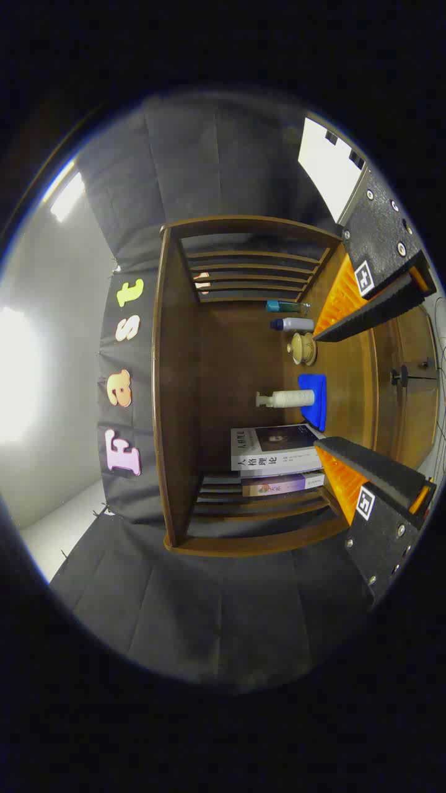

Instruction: Pull open the drawer, take out the items inside it, and place them on the countertop above the cabinet.

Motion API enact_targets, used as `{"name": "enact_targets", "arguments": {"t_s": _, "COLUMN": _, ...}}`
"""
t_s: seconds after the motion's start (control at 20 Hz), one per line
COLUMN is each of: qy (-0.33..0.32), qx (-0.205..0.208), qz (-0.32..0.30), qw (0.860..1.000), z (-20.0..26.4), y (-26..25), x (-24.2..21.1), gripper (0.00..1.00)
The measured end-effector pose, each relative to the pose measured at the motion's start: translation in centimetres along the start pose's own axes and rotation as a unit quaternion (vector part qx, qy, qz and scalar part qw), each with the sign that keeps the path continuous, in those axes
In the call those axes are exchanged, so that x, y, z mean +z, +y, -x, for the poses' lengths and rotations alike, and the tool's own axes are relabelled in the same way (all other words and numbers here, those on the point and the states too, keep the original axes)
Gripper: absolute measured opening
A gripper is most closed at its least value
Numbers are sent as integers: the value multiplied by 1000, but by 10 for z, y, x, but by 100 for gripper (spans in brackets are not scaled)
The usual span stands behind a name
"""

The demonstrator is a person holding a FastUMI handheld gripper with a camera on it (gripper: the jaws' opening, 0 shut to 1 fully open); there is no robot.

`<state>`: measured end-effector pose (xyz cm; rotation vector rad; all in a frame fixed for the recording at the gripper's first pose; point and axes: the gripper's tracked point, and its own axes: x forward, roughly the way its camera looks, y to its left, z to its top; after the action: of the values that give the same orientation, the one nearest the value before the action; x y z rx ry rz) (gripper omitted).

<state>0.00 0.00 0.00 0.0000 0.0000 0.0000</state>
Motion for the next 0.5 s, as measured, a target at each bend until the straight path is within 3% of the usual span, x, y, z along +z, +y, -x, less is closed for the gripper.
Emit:
{"name": "enact_targets", "arguments": {"t_s": 0.25, "qy": 3, "qx": -26, "qz": -1, "qw": 1000, "z": -3, "y": -14, "x": -3, "gripper": 95}}
{"name": "enact_targets", "arguments": {"t_s": 0.5, "qy": -11, "qx": -26, "qz": 12, "qw": 1000, "z": 1, "y": -8, "x": 4, "gripper": 95}}
